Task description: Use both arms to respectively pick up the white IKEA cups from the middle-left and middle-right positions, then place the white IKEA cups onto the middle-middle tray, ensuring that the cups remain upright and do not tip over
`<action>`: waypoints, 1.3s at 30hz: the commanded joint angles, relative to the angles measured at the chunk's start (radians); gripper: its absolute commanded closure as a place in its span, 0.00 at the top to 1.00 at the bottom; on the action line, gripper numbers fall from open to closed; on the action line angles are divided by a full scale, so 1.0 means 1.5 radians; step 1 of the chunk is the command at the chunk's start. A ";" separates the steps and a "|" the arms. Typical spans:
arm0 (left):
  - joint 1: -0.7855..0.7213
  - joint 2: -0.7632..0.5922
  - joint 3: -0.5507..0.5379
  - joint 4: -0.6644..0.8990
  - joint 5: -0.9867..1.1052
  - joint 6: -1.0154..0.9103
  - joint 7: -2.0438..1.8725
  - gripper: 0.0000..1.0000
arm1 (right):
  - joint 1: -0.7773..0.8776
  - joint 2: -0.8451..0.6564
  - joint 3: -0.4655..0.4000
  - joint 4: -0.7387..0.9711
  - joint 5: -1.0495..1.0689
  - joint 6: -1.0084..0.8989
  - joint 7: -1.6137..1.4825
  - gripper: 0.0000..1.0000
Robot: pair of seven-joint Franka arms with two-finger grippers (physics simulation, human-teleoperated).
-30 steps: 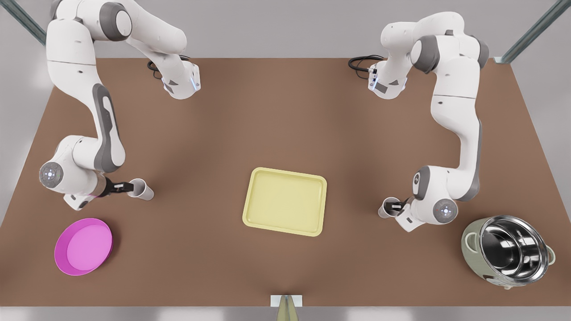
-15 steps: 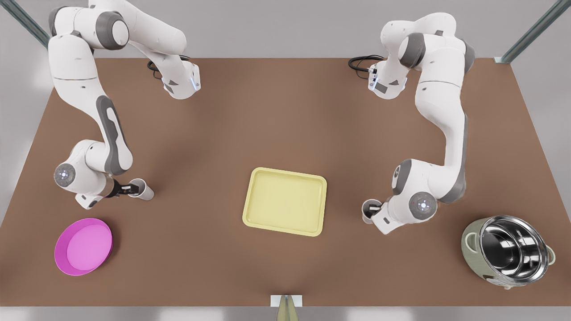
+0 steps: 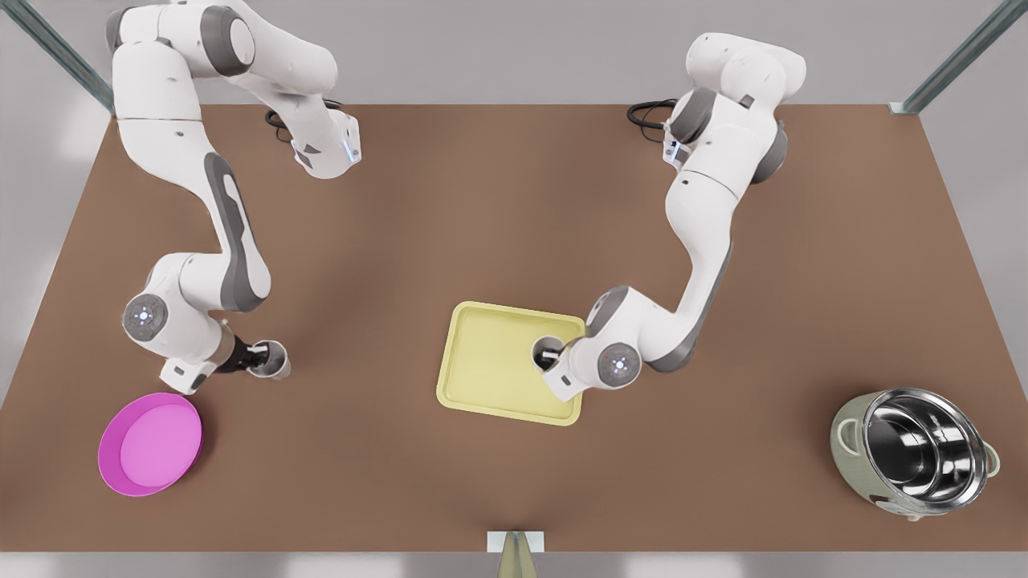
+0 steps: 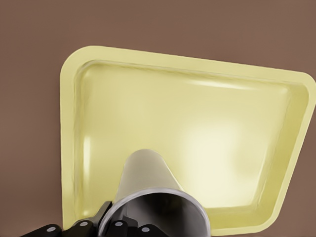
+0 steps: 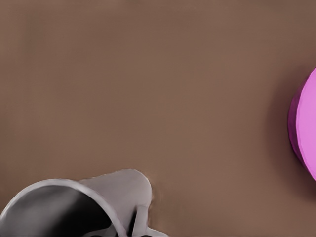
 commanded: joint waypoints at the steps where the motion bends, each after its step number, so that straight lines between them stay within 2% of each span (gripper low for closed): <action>1: 0.000 0.006 0.001 0.000 -0.002 0.023 -0.182 0.21 | 0.066 -0.017 0.001 0.007 0.014 -0.086 0.211 0.21; 3: 0.000 0.012 0.002 0.000 -0.002 0.037 -0.181 0.21 | 0.162 -0.012 0.001 0.028 0.020 -0.083 0.350 0.21; 5: 0.000 0.015 0.002 0.000 0.000 0.042 -0.180 0.77 | 0.251 0.018 0.000 0.057 0.036 -0.066 0.486 0.21; 6: 0.000 0.014 0.002 0.000 0.000 0.042 -0.180 0.94 | 0.290 0.028 0.000 0.071 0.036 -0.050 0.551 0.21; 7: 0.000 0.014 0.002 0.000 0.004 0.042 -0.181 1.00 | 0.322 0.041 0.000 0.082 0.036 -0.023 0.617 0.21; 10: 0.012 -0.020 0.002 0.001 0.010 -0.032 -0.183 1.00 | 0.385 0.079 0.000 0.087 0.034 0.062 0.740 0.21; 13: 0.044 -0.073 0.000 0.002 0.014 -0.140 -0.180 1.00 | 0.398 0.106 0.000 0.087 0.035 0.124 0.757 0.21; 16: 0.131 -0.234 -0.003 0.005 0.094 -0.394 -0.140 1.00 | 0.411 0.131 0.000 0.082 0.035 0.179 0.759 0.21; 18: 0.231 -0.268 -0.002 0.005 0.167 -0.433 0.102 1.00 | 0.412 0.146 0.000 0.083 0.034 0.206 0.759 0.21; 21: 0.266 -0.298 -0.001 0.008 0.181 -0.453 0.174 1.00 | 0.410 0.152 0.000 0.086 0.033 0.211 0.758 0.21; 22: 0.262 -0.380 0.004 -0.075 0.179 -0.398 0.193 1.00 | 0.410 0.157 0.001 0.086 0.034 0.215 0.759 0.21; 23: 0.164 -0.507 0.120 -0.263 0.159 -0.277 0.228 1.00 | 0.409 0.157 0.000 0.087 0.034 0.215 0.759 0.21; 24: 0.132 -0.515 0.167 -0.268 0.126 -0.294 0.289 1.00 | 0.406 0.157 0.000 0.087 0.033 0.215 0.759 0.58; 25: 0.133 -0.507 0.165 -0.262 0.127 -0.301 0.287 1.00 | 0.413 0.157 0.000 0.087 0.028 0.215 0.757 1.00; 29: 0.140 -0.494 0.167 -0.222 0.077 -0.324 0.287 1.00 | 0.411 0.156 0.000 0.087 0.028 0.214 0.750 1.00; 39: 0.139 -0.492 0.158 -0.227 0.073 -0.343 0.288 1.00 | 0.410 0.139 0.000 0.080 0.027 0.204 0.750 1.00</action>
